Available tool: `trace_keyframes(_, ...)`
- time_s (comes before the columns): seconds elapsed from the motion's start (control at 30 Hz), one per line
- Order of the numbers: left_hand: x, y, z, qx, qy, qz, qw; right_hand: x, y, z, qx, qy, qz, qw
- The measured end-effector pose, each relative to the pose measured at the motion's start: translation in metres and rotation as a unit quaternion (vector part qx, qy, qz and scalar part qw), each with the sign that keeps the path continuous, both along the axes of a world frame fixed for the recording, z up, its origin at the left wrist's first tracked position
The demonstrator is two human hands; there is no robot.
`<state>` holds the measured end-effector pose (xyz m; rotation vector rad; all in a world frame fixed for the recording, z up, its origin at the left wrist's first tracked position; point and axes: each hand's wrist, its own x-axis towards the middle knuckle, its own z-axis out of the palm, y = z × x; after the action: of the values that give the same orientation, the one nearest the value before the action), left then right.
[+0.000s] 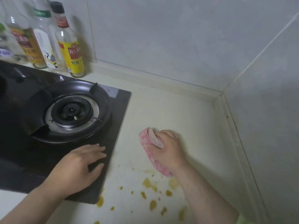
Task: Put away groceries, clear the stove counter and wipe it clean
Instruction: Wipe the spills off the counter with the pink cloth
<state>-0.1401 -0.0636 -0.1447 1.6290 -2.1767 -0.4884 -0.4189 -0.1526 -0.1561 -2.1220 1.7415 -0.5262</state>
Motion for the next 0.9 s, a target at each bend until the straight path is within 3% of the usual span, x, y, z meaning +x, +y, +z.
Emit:
trace_keyframes(0.27,0.010,-0.004,-0.011,-0.020,-0.058,0.003,0.998,-0.001,0.002,-0.002,-0.010,0.004,-0.003,1.000)
trace_keyframes(0.73,0.005,-0.013,-0.015,-0.025,-0.017,0.058,0.998,-0.006,-0.001,-0.002,0.013,-0.004,-0.001,1.000)
trace_keyframes(0.9,0.008,-0.011,-0.018,-0.017,-0.001,0.057,0.998,-0.033,0.003,-0.009,-0.023,0.018,-0.039,0.999)
